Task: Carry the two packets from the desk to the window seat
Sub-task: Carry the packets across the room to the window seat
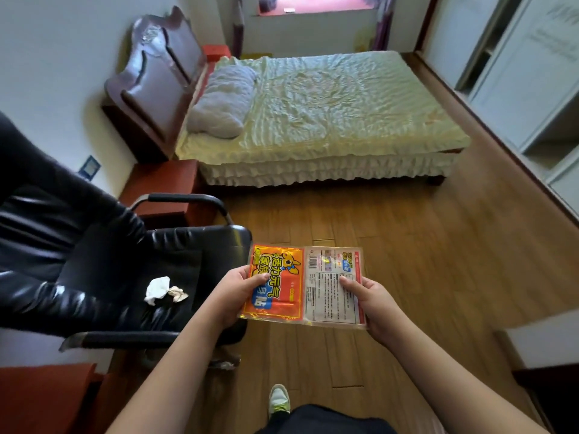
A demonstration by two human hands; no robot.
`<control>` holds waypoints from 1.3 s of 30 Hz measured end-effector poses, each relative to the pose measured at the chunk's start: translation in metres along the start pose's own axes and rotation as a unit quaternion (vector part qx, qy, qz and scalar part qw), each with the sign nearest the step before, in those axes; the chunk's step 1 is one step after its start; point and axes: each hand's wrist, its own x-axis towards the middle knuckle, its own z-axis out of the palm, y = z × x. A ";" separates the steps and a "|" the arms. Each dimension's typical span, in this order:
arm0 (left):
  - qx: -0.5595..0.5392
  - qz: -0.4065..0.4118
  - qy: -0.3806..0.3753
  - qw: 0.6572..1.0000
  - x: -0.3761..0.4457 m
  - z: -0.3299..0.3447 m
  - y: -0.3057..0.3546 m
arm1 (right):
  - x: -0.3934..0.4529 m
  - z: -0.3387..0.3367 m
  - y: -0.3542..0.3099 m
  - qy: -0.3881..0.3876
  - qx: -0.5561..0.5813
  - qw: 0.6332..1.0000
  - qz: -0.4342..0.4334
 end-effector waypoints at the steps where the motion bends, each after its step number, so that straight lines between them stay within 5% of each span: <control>1: 0.009 0.001 -0.010 1.000 0.008 -0.001 0.006 | 0.003 0.000 -0.004 0.004 0.008 1.000 -0.006; 14: 0.085 -0.011 -0.135 0.987 0.097 0.032 0.069 | 0.010 -0.021 -0.036 0.111 0.080 0.989 -0.062; 22: 0.126 -0.020 -0.190 0.973 0.148 0.114 0.095 | 0.011 -0.082 -0.065 0.190 0.140 0.965 -0.111; 39: 0.137 -0.024 -0.225 0.964 0.276 0.279 0.151 | 0.055 -0.232 -0.171 0.230 0.168 0.949 -0.133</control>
